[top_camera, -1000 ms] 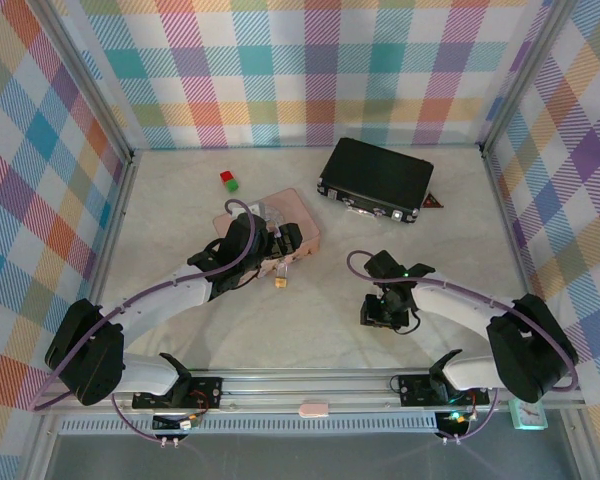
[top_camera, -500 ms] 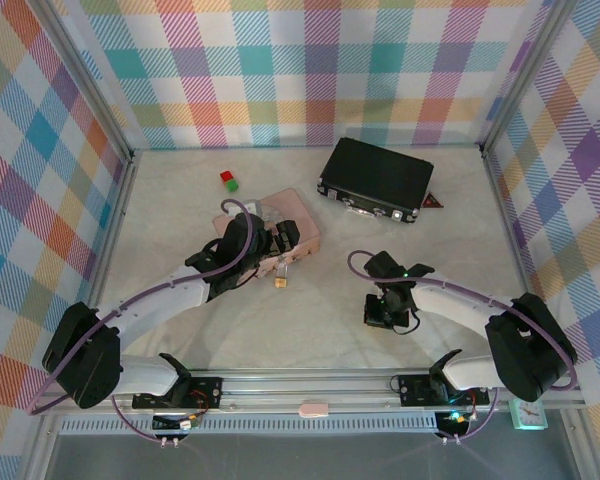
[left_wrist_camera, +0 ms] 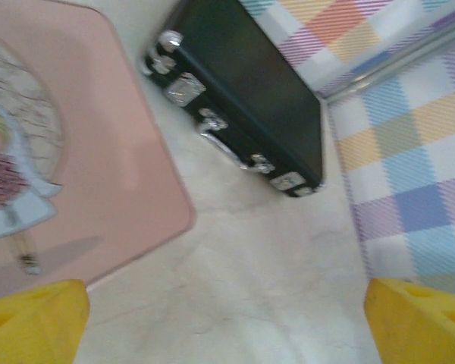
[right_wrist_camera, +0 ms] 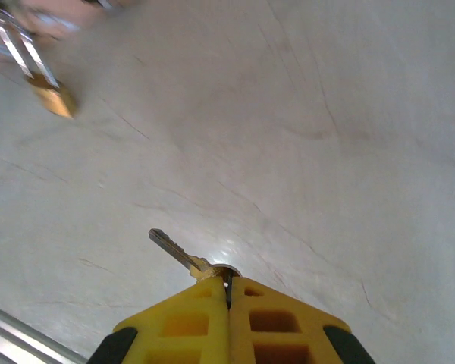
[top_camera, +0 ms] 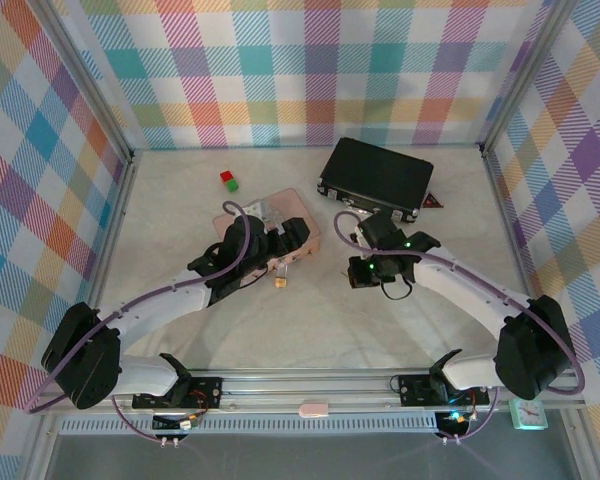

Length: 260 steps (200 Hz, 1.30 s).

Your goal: Unlock a padlock with a key

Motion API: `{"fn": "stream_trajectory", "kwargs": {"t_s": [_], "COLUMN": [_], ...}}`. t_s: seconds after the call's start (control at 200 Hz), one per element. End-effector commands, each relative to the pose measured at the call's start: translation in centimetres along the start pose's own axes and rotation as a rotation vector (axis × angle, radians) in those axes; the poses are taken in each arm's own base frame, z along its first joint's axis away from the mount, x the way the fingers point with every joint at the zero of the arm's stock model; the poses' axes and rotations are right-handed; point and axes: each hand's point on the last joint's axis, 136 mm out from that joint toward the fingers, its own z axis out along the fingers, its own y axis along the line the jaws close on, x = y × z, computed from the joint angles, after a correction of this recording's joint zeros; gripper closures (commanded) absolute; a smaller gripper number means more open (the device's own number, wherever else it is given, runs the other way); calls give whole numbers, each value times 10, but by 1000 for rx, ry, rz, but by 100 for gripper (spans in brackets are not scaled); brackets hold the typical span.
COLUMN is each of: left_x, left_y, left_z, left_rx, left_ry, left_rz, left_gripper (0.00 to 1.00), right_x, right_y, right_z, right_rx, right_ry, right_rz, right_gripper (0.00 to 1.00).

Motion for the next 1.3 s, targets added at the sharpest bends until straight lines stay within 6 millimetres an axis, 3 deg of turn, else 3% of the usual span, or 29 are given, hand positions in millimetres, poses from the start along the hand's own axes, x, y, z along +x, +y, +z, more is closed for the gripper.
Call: {"fn": "stream_trajectory", "kwargs": {"t_s": [0.0, 0.11, 0.295, 0.6, 0.72, 0.865, 0.905, 0.99, 1.03, 1.075, 1.18, 1.295], "left_x": [10, 17, 29, 43, 44, 44, 43, 37, 32, 26, 15, 10], "left_y": [-30, -47, -68, -61, -62, -60, -60, -57, -56, -56, -65, -78], "left_z": [7, 12, 18, 31, 33, 34, 33, 30, 27, 22, 10, -2], "left_rx": [150, 231, 307, 272, 273, 259, 253, 221, 201, 185, 194, 283], "left_ry": [30, 54, 87, 120, 126, 125, 122, 98, 82, 62, 32, 41], "left_rz": [-45, -44, -12, -3, 1, 12, 23, 72, 114, 172, 346, 484], "left_gripper": [16, 25, 35, 48, 67, 100, 100, 100, 100, 100, 100, 100], "right_x": [-22, -47, -69, -79, -80, -82, -83, -90, -93, -99, -107, -113], "right_y": [19, 38, 54, 59, 58, 59, 58, 50, 46, 44, 51, 64], "right_z": [-12, -26, -34, -39, -39, -42, -44, -53, -58, -65, -77, -86], "right_rx": [-78, -157, -232, -279, -288, -309, -310, -299, -303, -325, -426, -524], "right_ry": [-59, -160, -249, -296, -303, -310, -318, -351, -367, -393, -423, -431], "right_rz": [-61, -62, -60, -37, -26, -23, -27, -21, -14, -22, -80, -147], "right_gripper": [100, 100, 100, 100, 100, 100, 100, 71, 53, 43, 32, 33]}}
